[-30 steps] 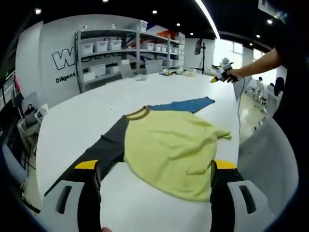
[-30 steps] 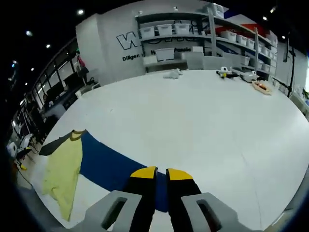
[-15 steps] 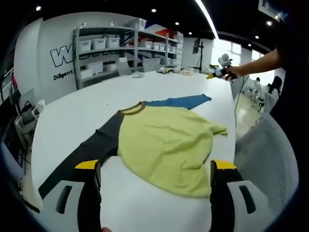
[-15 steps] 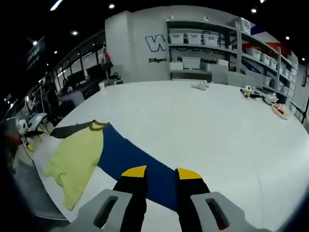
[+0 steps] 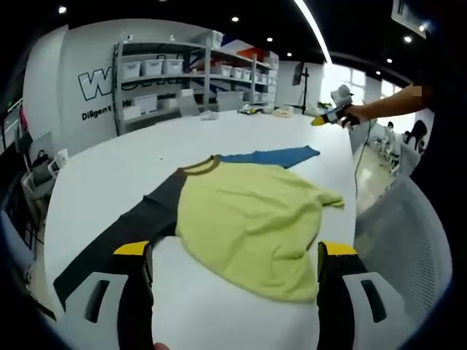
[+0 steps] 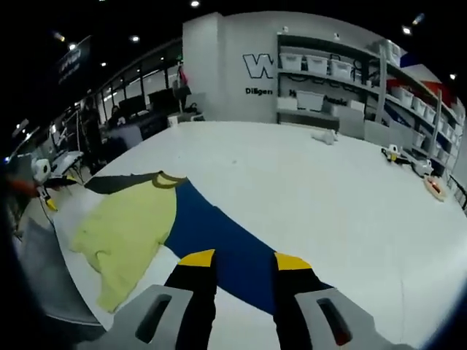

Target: Fold the garment on the visible template until the final outline fits inside the template.

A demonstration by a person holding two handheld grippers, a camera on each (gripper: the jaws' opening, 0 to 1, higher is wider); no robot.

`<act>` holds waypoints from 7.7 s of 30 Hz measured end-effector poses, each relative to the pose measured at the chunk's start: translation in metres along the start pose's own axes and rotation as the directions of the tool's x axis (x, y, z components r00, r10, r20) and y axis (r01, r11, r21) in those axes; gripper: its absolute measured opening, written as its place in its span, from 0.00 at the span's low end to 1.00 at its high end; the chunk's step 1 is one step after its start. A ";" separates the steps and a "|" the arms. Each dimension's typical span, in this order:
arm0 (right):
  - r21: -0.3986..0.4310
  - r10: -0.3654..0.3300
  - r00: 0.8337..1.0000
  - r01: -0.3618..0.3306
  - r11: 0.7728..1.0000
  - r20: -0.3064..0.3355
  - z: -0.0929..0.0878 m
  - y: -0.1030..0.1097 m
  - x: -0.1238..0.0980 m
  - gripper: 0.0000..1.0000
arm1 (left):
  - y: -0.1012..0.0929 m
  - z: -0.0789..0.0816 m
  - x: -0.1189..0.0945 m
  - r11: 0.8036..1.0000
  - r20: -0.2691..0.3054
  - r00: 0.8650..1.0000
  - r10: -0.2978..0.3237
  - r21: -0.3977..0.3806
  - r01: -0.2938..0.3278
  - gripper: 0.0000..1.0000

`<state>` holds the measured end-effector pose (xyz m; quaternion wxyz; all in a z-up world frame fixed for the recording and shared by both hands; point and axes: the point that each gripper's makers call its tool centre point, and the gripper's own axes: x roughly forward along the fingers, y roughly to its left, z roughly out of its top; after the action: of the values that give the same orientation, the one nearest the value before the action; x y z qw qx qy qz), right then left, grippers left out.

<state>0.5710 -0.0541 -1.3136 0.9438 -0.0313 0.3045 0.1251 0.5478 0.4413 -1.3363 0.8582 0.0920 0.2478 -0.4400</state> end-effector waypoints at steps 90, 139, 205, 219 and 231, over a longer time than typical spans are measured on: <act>-0.270 0.354 0.906 -0.409 0.872 -0.230 0.025 0.179 0.274 0.82 | 0.088 0.027 0.243 0.997 -0.224 0.974 0.045 -0.050 -0.058 0.96; -0.271 0.405 0.913 -0.402 0.875 -0.046 0.068 0.182 0.192 0.99 | 0.080 0.055 0.179 0.997 -0.131 0.989 0.068 -0.029 -0.073 0.99; -0.289 0.385 0.919 -0.391 0.874 -0.078 -0.032 0.213 0.052 0.46 | -0.026 -0.009 0.071 0.998 -0.120 0.992 0.040 0.050 -0.034 0.73; -0.308 0.393 0.907 -0.421 0.853 -0.153 -0.084 0.225 0.036 0.29 | -0.059 -0.052 0.059 0.994 -0.205 0.978 -0.036 0.091 0.055 0.56; -0.317 0.401 0.886 -0.459 0.830 -0.233 -0.121 0.244 0.035 0.26 | -0.085 -0.090 0.057 0.970 -0.310 0.948 -0.072 0.198 0.139 0.41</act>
<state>0.4673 0.1733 -1.4276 0.8418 -0.1454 0.3485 0.3857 0.4765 0.3844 -1.4374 0.7705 0.2374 0.3303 -0.4908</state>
